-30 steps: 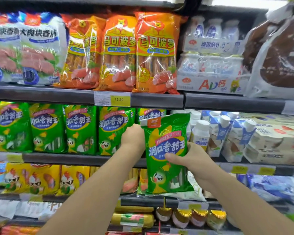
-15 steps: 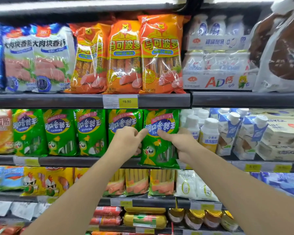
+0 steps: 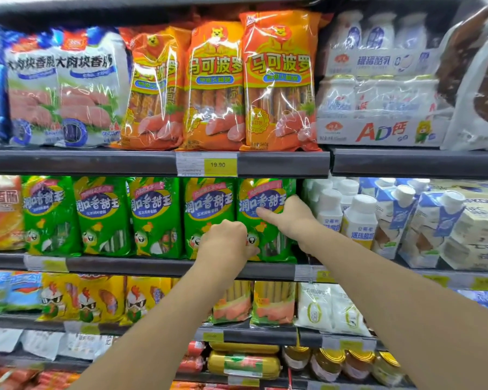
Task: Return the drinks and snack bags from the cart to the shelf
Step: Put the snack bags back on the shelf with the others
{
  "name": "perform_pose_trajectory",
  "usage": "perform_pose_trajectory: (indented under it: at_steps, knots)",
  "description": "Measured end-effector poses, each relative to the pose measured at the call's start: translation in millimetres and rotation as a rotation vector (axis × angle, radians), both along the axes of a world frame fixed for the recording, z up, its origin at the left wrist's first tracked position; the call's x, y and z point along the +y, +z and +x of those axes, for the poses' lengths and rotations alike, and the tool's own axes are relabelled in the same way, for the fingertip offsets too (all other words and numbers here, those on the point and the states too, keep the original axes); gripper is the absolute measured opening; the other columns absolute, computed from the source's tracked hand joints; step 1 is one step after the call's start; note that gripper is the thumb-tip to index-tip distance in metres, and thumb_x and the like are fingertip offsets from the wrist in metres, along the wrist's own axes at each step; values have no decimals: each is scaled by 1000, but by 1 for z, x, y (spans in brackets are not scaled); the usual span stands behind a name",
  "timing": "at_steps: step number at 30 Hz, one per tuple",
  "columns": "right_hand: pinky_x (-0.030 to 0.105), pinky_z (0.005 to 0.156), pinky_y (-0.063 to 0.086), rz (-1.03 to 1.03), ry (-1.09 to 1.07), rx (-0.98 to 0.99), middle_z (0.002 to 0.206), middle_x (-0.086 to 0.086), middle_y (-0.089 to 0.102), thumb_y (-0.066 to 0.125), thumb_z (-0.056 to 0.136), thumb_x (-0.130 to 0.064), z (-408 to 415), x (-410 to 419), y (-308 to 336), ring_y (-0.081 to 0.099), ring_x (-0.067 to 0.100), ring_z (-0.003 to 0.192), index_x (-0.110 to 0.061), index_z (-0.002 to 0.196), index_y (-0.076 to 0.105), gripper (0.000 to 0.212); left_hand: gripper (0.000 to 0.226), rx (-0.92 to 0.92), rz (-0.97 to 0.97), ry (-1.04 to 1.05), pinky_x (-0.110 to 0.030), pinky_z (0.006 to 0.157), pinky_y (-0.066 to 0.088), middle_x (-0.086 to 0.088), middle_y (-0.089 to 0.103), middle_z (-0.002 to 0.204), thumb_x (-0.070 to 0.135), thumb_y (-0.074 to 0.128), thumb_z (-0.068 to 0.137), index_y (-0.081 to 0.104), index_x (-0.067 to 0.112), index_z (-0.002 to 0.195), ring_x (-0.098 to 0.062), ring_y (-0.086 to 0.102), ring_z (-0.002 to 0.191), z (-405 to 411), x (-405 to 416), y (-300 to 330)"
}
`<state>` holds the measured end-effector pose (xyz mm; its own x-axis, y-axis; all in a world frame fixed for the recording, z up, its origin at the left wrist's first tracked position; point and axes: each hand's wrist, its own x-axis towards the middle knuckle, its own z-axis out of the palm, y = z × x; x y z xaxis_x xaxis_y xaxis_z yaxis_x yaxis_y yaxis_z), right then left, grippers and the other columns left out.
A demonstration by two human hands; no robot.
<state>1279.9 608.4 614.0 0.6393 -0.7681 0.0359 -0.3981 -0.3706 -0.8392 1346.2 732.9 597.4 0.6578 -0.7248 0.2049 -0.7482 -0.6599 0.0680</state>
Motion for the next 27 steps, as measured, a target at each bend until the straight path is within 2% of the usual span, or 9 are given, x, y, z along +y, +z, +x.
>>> perform_pose_trajectory:
  at_steps: [3, 5, 7, 10, 13, 15, 19, 24, 27]
  knots:
    - [29, 50, 34, -162, 9, 247, 99, 8, 55, 69, 82, -58, -2, 2, 12, 54, 22, 77, -6, 114, 46, 65, 45, -44, -12, -11, -32, 64, 46, -3, 55, 77, 53, 67, 85, 50, 13, 78, -26, 63, 78, 1, -2, -2]
    - [28, 53, 39, -175, 2, 354, 106, 10, 56, 74, 82, -49, -4, 8, 15, 59, 26, 87, -1, 133, 37, 79, 45, -56, -16, -20, -32, 64, 48, -3, 55, 76, 54, 66, 86, 49, 13, 76, -25, 59, 74, 1, -2, -4]
    - [26, 54, 44, -112, -45, 358, 98, 7, 62, 74, 88, -28, -6, 12, 13, 62, 24, 79, -1, 144, 25, 78, 46, -66, -22, -29, -33, 65, 50, -3, 56, 74, 55, 66, 86, 48, 14, 72, -25, 60, 73, 2, -3, -6]
    - [30, 47, 35, -178, -106, 366, 63, -3, 43, 64, 96, -13, -6, 11, 4, 38, 10, 51, -3, 143, 27, 61, 48, -81, -18, -33, -32, 64, 50, -2, 55, 73, 55, 65, 86, 45, 14, 68, -25, 61, 72, 3, -4, -10]
    - [28, 47, 28, -215, -111, 370, 63, -6, 42, 62, 97, -13, -9, 13, 1, 36, 8, 51, -5, 140, 30, 55, 46, -97, -7, -33, -33, 66, 53, -3, 54, 76, 55, 64, 87, 48, 14, 75, -27, 66, 78, 2, -5, -11]
    - [28, 53, 38, -217, -108, 342, 74, -3, 51, 66, 95, -19, -13, 18, 1, 49, 14, 60, -5, 141, 30, 60, 44, -91, 4, -37, -33, 66, 53, -3, 54, 76, 55, 62, 89, 50, 14, 77, -26, 65, 77, 1, -3, -11]
    - [40, 78, 49, -313, -33, 372, 112, 13, 59, 70, 88, -42, -36, 26, -2, 62, 32, 103, -5, 127, 40, 62, 47, -52, -21, -87, -32, 64, 51, -2, 59, 76, 58, 57, 91, 56, 12, 81, -23, 61, 73, -2, 4, -11]
    - [35, 66, 60, -359, 9, 213, 77, 2, 71, 64, 85, -57, -88, 18, -12, 70, 16, 62, -18, 94, 61, 41, 41, 166, -263, -262, -38, 69, 58, 6, 66, 71, 61, 58, 88, 63, 21, 80, -16, 65, 70, -12, -4, -12]
    - [35, 59, 61, -285, -76, 175, 64, 1, 72, 68, 83, -56, -123, 0, -19, 69, 13, 53, -20, 81, 65, 36, 33, 339, -423, -350, -35, 78, 58, 10, 69, 82, 52, 67, 86, 66, 20, 97, -10, 66, 80, -28, -21, -15]
